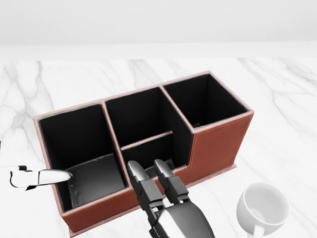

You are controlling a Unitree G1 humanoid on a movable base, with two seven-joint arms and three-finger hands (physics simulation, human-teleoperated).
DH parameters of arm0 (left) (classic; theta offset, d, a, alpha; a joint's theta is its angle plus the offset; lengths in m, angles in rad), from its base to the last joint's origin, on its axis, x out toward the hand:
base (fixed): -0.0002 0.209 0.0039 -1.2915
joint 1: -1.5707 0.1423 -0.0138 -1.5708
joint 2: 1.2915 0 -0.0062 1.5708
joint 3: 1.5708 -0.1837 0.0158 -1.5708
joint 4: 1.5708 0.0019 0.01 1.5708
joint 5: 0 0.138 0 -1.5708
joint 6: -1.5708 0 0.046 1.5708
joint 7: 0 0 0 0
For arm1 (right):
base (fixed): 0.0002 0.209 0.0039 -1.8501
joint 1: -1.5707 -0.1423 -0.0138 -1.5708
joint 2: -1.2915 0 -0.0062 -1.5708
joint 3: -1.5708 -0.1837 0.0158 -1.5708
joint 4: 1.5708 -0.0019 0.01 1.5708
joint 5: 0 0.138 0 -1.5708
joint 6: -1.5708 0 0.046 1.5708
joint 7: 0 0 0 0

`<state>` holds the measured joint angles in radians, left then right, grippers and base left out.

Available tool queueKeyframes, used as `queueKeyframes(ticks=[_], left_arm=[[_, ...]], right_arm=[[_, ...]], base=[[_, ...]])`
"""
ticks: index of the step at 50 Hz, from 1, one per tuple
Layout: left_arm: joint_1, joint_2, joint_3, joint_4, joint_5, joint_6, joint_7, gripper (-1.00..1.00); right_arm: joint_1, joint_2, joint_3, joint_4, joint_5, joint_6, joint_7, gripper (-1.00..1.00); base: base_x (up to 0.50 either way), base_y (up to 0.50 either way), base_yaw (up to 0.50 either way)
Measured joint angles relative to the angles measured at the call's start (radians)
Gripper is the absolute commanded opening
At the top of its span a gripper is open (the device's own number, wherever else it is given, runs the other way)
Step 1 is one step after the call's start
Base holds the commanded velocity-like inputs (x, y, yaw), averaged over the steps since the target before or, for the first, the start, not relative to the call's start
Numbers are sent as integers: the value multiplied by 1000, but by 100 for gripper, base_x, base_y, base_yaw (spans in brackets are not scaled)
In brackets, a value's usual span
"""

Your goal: Pick up the book and place it in the front compartment of the caddy.

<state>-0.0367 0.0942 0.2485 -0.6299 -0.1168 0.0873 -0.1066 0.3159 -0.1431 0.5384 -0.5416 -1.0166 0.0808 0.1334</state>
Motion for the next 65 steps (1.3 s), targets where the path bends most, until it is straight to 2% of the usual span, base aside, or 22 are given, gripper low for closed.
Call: queueKeyframes(ticks=[65], left_arm=[[0, 0, -2, -2, 2, 0, -3, 100]], right_arm=[[-37, 28, 17, 279, -47, -96, -112, 100]], base=[[0, 0, 0]])
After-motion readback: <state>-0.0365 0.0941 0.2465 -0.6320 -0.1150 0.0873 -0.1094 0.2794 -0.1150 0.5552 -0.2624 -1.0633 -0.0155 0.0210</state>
